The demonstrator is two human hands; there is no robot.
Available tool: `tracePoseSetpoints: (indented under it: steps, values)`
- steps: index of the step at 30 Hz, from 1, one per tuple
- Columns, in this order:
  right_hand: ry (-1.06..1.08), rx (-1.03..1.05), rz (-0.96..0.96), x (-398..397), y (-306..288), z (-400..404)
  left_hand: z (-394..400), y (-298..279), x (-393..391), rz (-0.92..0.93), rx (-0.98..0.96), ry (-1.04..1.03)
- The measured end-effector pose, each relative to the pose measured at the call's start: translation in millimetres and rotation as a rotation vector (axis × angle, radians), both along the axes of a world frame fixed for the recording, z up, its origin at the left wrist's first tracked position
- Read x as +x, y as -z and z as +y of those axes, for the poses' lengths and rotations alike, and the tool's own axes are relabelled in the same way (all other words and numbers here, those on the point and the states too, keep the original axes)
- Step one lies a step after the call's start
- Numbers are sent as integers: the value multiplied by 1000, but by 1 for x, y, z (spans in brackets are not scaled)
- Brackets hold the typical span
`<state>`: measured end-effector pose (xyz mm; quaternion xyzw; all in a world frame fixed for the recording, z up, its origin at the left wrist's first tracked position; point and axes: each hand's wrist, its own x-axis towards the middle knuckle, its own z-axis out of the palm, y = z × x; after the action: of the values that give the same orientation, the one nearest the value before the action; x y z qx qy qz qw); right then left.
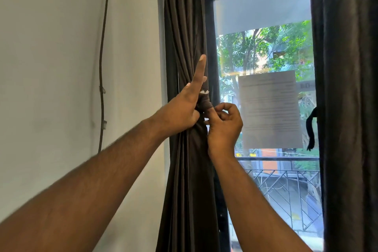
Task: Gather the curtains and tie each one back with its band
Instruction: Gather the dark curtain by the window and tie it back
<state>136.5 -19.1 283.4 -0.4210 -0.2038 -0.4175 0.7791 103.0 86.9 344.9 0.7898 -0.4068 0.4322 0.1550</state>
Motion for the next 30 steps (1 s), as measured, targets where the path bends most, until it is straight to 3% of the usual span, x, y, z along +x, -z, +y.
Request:
tracePoseSetpoints:
  steps: [5,11,15,19,25,30]
  values:
    - [-147,53,-45,1,-8,13,5,7,8,-98,-266,61]
    - [-190,-18,-155,6,-7,14,10,10,14,-84,-240,-52]
    - [57,-241,-208,13,-4,6,16,16,21,-140,-274,-211]
    - [207,-423,-261,15,-3,1,15,28,24,-166,-353,-202]
    - [271,-525,-343,18,-6,-6,12,38,34,-147,-550,-157]
    - [320,-420,-328,22,-15,-9,5,39,39,-151,-588,-139]
